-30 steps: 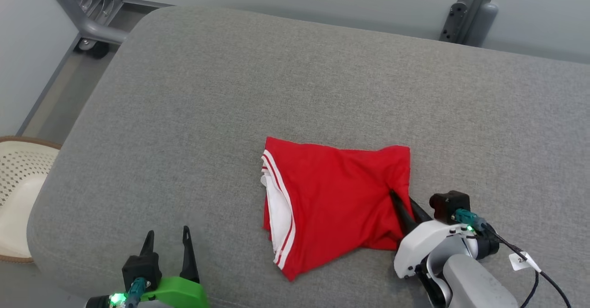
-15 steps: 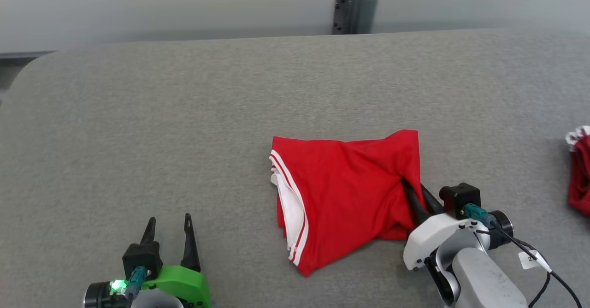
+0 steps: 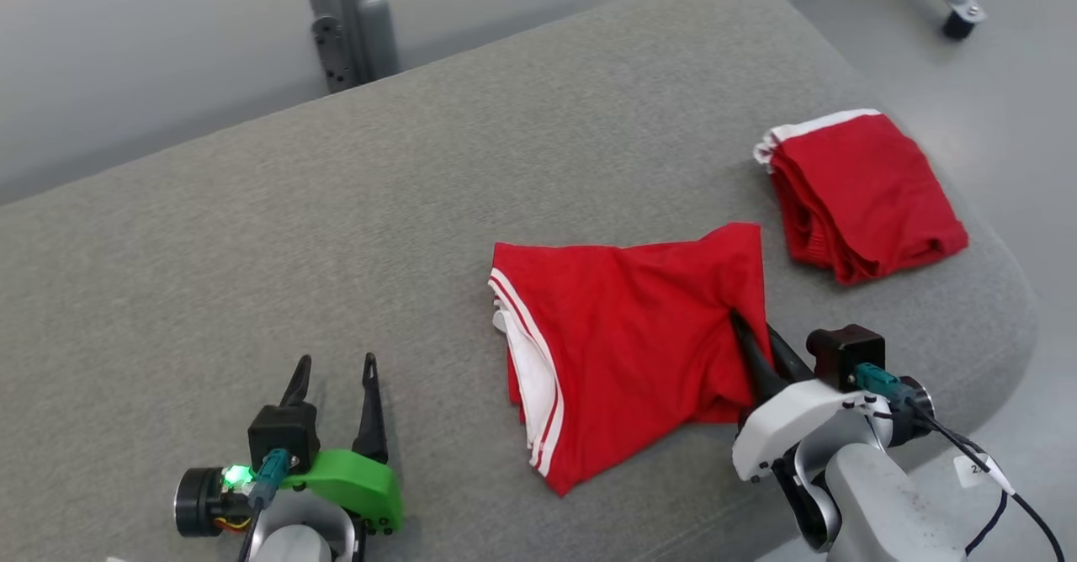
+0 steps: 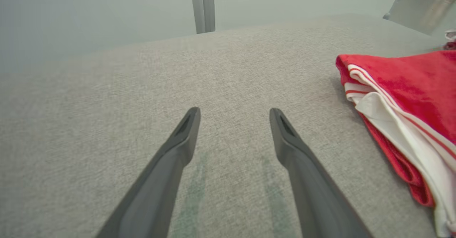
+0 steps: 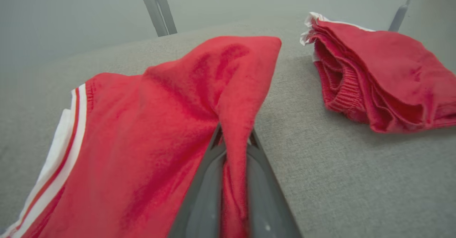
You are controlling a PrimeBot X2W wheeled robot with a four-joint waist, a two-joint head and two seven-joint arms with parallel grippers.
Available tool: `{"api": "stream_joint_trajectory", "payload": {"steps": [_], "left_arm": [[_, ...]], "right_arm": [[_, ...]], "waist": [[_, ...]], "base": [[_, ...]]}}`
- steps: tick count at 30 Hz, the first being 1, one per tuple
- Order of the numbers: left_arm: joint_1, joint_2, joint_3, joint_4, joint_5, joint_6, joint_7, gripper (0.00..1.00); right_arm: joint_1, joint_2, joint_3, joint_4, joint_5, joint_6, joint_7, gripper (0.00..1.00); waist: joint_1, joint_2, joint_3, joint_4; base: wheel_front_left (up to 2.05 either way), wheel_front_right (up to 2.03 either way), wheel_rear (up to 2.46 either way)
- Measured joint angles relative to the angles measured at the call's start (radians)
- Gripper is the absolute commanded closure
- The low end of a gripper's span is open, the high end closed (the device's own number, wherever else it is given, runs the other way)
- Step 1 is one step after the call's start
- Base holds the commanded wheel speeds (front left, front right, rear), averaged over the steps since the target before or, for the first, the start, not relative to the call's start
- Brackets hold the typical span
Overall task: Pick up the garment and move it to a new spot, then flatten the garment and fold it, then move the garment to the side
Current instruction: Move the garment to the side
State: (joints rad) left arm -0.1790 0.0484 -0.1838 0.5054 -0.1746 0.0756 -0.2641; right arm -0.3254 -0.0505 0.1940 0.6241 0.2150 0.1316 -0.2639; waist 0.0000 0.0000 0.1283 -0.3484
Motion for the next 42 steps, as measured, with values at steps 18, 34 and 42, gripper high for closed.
{"api": "stream_joint_trajectory", "payload": {"steps": [18, 34, 42], "left_arm": [[-0.044, -0.001, 0.001, 0.024, 0.065, -0.023, 0.000, 0.00], [-0.079, 0.000, 0.010, 0.019, 0.113, -0.046, -0.001, 0.00], [-0.063, 0.001, 0.053, 0.006, 0.097, -0.017, 0.000, 0.00]], "right_arm": [[-0.259, -0.087, -0.186, 0.069, -0.122, 0.000, 0.000, 1.00], [-0.442, -0.264, -0.675, 0.274, -0.481, 0.000, 0.001, 0.00], [-0.404, -0.114, -0.617, 0.077, -0.509, 0.000, 0.001, 0.00]], "waist": [[0.0000, 0.0000, 0.088, -0.092], [0.0000, 0.0000, 0.166, 0.095], [0.0000, 0.0000, 0.145, 0.138]], "base": [[0.00, 0.00, 0.00], [0.00, 0.00, 0.00], [0.00, 0.00, 0.00]]}}
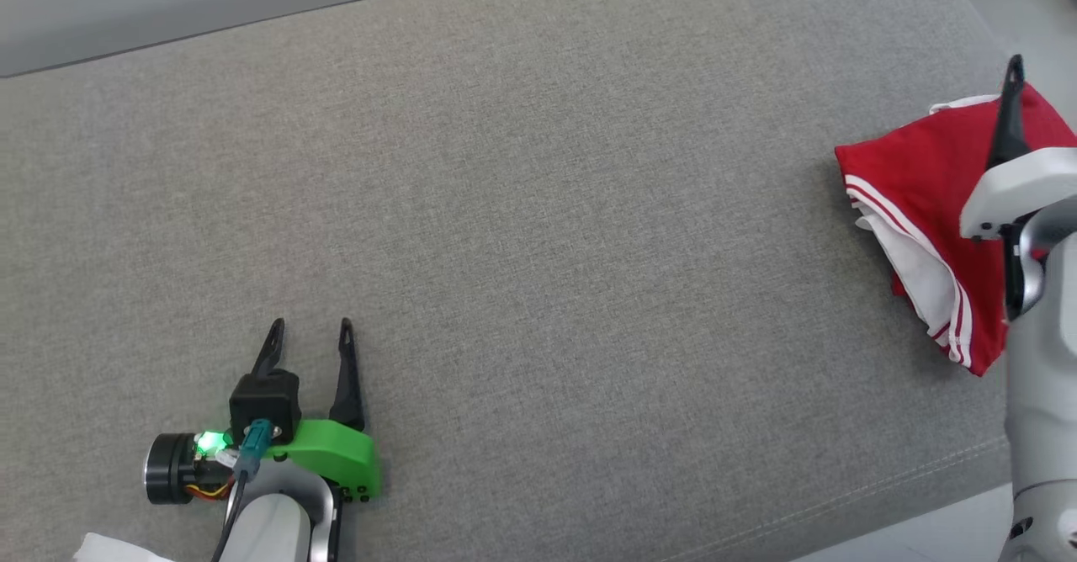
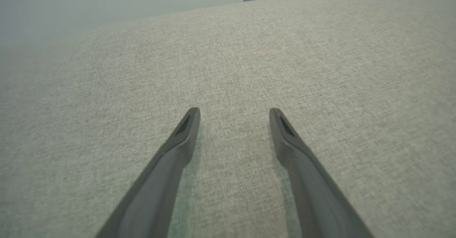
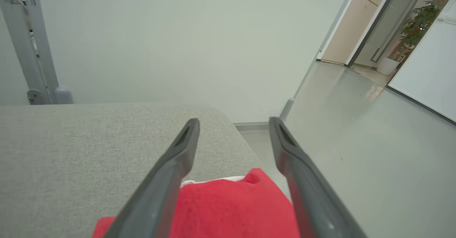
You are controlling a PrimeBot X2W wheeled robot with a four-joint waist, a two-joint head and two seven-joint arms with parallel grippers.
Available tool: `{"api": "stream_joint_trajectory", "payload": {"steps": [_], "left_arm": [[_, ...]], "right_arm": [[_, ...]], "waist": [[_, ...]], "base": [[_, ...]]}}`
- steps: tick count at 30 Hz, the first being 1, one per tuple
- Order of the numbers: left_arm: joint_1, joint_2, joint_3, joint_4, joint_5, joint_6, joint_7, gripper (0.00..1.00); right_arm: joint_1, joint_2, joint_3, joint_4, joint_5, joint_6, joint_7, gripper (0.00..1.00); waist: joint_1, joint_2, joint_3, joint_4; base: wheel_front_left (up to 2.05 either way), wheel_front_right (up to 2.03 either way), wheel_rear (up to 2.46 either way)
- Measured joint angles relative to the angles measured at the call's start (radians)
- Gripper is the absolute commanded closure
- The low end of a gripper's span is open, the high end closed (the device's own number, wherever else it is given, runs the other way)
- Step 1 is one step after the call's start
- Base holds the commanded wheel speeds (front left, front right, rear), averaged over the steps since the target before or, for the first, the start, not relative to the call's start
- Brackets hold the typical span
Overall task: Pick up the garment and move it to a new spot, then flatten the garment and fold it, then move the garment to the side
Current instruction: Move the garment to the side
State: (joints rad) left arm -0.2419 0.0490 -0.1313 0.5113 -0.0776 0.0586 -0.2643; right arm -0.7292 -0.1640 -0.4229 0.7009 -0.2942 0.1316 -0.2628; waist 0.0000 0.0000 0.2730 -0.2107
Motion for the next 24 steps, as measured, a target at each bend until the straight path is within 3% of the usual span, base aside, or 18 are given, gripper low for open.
{"api": "stream_joint_trajectory", "payload": {"steps": [11, 24], "left_arm": [[0.040, 0.001, 0.087, -0.067, -0.042, 0.042, 0.000, 0.00], [0.114, 0.000, 0.094, -0.109, -0.063, 0.051, 0.000, 0.00]], "right_arm": [[0.214, 0.095, 0.290, -0.224, 0.216, 0.000, 0.000, 0.00], [0.407, 0.115, 0.464, -0.224, 0.363, 0.000, 0.000, 0.00]], "waist": [[0.0000, 0.0000, -0.046, 0.075], [0.0000, 0.0000, -0.124, 0.183]], "base": [[0.00, 0.00, 0.00], [0.00, 0.00, 0.00]]}}
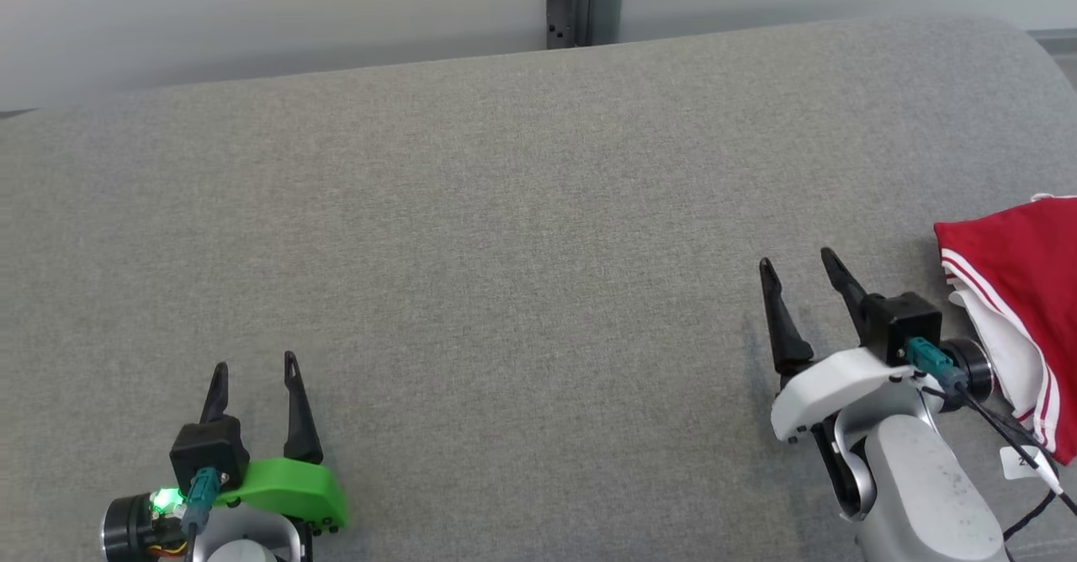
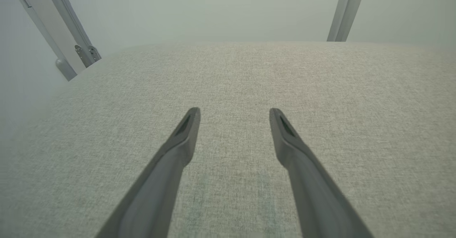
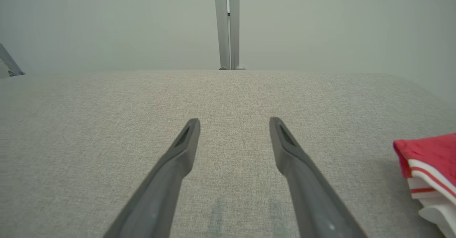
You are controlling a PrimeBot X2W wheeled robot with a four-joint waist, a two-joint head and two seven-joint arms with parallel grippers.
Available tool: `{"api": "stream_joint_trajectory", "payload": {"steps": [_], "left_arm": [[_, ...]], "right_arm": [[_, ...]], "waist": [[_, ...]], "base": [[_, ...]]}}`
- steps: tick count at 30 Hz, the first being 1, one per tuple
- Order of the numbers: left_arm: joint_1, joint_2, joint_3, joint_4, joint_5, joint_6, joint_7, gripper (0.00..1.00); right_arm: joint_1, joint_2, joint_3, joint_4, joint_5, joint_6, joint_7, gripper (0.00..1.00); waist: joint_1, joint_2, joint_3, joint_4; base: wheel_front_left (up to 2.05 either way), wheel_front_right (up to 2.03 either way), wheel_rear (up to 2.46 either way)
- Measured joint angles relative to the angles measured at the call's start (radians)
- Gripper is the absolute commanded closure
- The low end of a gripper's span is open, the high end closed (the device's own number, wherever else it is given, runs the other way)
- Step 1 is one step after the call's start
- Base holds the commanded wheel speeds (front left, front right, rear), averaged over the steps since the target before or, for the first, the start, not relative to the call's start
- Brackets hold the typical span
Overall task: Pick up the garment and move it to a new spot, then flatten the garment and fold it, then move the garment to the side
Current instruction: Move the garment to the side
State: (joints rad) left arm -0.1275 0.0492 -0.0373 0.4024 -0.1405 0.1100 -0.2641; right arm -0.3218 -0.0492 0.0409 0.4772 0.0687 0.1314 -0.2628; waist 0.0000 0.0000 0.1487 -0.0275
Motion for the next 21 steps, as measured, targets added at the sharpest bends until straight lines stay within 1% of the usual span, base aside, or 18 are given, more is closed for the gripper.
{"api": "stream_joint_trajectory", "payload": {"steps": [3, 9, 12, 14, 21], "left_arm": [[0.019, -0.001, 0.006, -0.008, 0.000, -0.001, 0.000, 0.00], [0.061, 0.000, 0.019, -0.014, -0.031, -0.018, 0.000, 0.00], [0.083, -0.001, 0.023, -0.014, -0.036, -0.022, 0.000, 0.00], [0.087, 0.000, 0.027, -0.014, -0.039, -0.023, 0.000, 0.00], [0.109, -0.001, 0.036, -0.024, -0.053, -0.040, 0.000, 0.00]], "right_arm": [[0.025, -0.001, 0.018, 0.007, 0.016, 0.000, 0.000, 0.00], [0.074, -0.001, 0.029, 0.016, 0.037, 0.000, 0.000, 0.00], [0.101, -0.001, 0.031, 0.016, 0.049, 0.000, 0.000, 0.00], [0.115, 0.000, 0.025, 0.014, 0.082, 0.000, 0.000, 0.00], [0.136, 0.000, 0.036, 0.003, 0.080, 0.000, 0.000, 0.00]], "waist": [[0.0000, 0.0000, -0.025, 0.017], [0.0000, 0.0000, -0.080, 0.036], [0.0000, 0.0000, -0.111, 0.039], [0.0000, 0.0000, -0.130, 0.039], [0.0000, 0.0000, -0.172, 0.028]], "base": [[0.00, 0.00, 0.00], [0.00, 0.00, 0.00], [0.00, 0.00, 0.00], [0.00, 0.00, 0.00], [0.00, 0.00, 0.00]]}}
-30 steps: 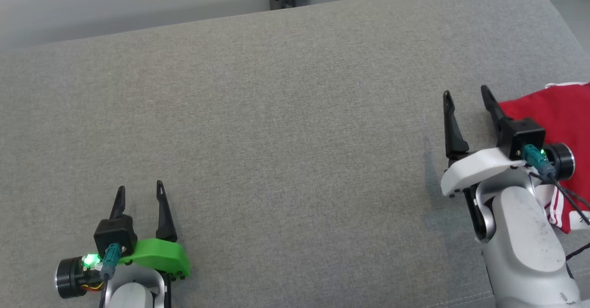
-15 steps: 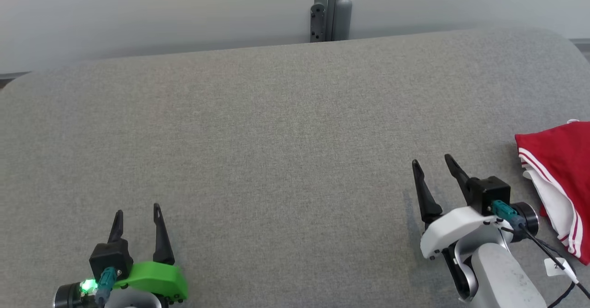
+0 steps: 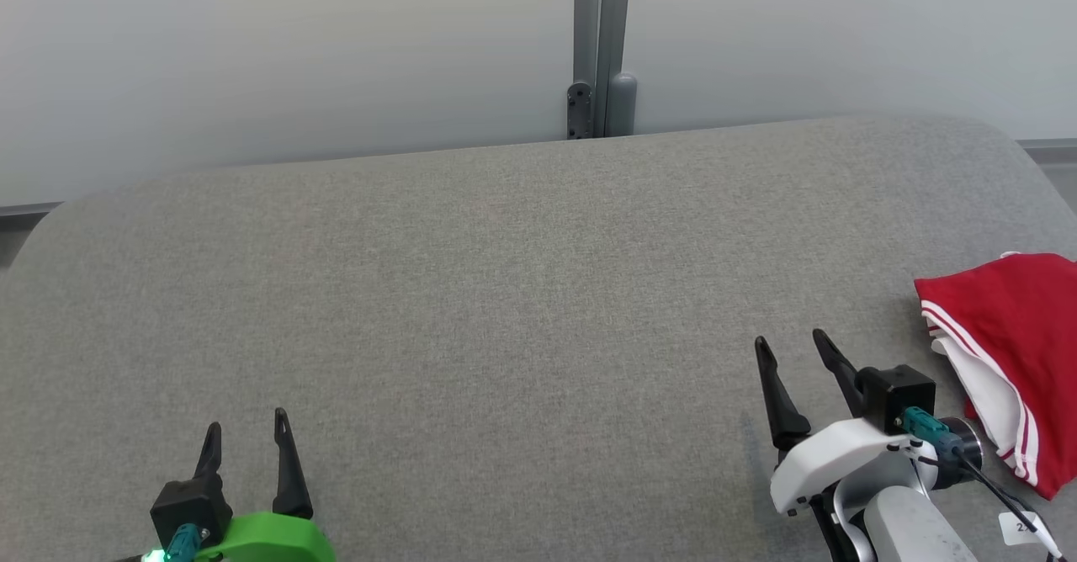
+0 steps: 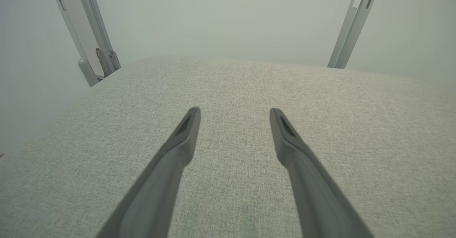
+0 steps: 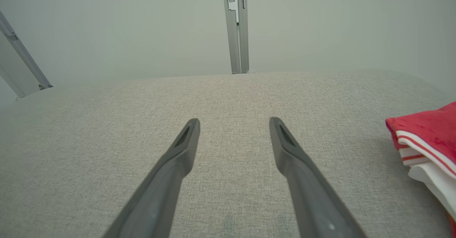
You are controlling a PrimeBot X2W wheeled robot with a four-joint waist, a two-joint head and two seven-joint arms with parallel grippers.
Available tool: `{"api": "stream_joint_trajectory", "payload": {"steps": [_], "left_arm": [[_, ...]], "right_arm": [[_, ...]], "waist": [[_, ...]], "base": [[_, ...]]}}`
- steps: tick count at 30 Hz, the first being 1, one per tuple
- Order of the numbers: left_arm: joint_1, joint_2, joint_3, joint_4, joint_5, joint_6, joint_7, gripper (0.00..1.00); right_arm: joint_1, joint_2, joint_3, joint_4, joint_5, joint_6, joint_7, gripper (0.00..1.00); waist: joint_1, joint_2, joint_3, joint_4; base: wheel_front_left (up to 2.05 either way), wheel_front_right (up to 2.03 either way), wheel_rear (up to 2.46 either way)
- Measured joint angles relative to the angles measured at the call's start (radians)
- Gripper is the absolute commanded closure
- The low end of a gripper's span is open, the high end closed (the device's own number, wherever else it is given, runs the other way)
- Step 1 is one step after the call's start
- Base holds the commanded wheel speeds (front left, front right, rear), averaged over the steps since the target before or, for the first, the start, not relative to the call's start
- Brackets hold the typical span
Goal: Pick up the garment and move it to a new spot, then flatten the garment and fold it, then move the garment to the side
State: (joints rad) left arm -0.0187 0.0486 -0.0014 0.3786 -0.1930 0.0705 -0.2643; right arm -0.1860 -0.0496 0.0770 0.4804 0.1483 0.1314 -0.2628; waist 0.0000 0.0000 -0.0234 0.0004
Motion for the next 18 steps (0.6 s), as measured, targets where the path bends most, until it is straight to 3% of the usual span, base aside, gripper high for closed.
{"api": "stream_joint_trajectory", "payload": {"steps": [8, 9, 14, 18], "left_arm": [[0.009, 0.000, 0.004, 0.003, -0.010, -0.011, 0.000, 0.00], [0.010, -0.001, 0.004, 0.006, -0.010, -0.011, 0.000, 1.00], [0.019, -0.008, 0.004, 0.049, -0.017, -0.011, 0.010, 1.00], [0.019, -0.008, 0.015, 0.049, -0.089, -0.020, 0.036, 1.00]], "right_arm": [[0.003, -0.001, -0.010, -0.001, 0.016, 0.000, 0.000, 0.00], [0.004, 0.000, -0.010, 0.002, 0.016, 0.000, 0.000, 1.00], [0.039, 0.006, -0.011, 0.040, 0.027, 0.000, 0.010, 1.00], [0.040, 0.006, -0.026, 0.035, 0.102, 0.000, 0.033, 1.00]], "waist": [[0.0000, 0.0000, -0.012, -0.010], [0.0000, 0.0000, -0.011, -0.010], [0.0000, 0.0000, -0.011, -0.010], [0.0000, 0.0000, -0.010, -0.010]], "base": [[0.00, 0.00, 0.00], [0.00, 0.00, 0.00], [0.00, 0.00, 0.00], [0.00, 0.00, 0.00]]}}
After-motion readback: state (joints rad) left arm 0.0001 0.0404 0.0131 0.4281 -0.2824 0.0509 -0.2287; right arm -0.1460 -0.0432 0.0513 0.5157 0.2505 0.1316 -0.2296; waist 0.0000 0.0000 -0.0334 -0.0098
